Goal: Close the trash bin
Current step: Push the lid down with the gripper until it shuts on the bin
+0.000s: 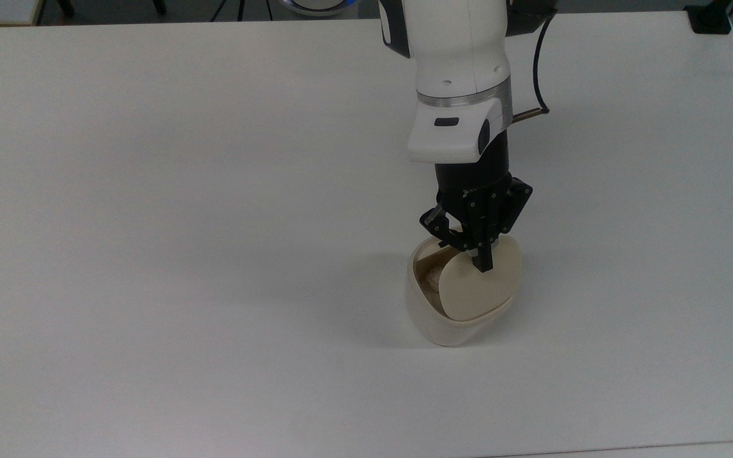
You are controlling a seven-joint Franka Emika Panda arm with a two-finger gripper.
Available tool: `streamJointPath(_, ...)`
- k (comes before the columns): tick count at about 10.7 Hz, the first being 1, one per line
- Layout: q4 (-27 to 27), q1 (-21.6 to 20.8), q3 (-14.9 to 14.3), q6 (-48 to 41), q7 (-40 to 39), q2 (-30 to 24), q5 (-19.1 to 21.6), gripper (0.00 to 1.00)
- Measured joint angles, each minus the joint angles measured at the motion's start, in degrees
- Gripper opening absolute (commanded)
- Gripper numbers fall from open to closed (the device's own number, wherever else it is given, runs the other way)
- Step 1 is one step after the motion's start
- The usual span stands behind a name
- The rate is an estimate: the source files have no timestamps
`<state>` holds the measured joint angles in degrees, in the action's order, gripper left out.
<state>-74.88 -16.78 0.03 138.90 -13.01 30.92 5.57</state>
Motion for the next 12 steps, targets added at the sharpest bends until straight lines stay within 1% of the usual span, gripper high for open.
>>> streamJointPath(2, -0.72, 0.00, -0.29, -3.26, 0.00, 0.04, 0.00, 0.00)
streamJointPath(7, -5.42, -0.02, -0.30, -3.64, 0.00, 0.41, -0.03, 0.00)
streamJointPath(12, -5.63, -0.13, -0.30, -3.61, 0.00, 0.43, -0.42, 0.00)
